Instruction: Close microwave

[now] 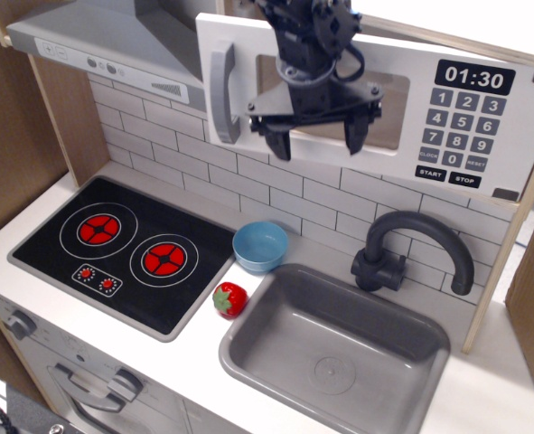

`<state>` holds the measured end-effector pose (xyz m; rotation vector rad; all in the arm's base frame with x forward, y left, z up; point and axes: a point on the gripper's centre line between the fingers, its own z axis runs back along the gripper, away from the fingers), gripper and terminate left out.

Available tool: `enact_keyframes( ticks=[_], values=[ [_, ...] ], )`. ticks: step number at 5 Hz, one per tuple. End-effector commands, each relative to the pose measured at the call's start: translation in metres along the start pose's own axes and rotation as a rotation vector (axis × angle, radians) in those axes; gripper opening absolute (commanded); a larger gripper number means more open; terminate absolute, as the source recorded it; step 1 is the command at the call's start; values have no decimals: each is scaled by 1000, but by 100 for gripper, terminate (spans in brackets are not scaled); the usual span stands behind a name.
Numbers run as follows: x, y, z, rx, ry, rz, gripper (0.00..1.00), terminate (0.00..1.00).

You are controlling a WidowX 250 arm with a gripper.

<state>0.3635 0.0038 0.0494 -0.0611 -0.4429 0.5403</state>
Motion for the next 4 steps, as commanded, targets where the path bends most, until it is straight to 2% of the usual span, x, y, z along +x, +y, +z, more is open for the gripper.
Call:
enact_keyframes(
  ticks=[1, 3, 4],
  values=[
    [31, -1, 12, -30, -77, 34, 100, 0],
    [42, -2, 11, -34, -88, 51, 100, 0],
    [44, -2, 11, -34, -95, 56, 100, 100]
  ],
)
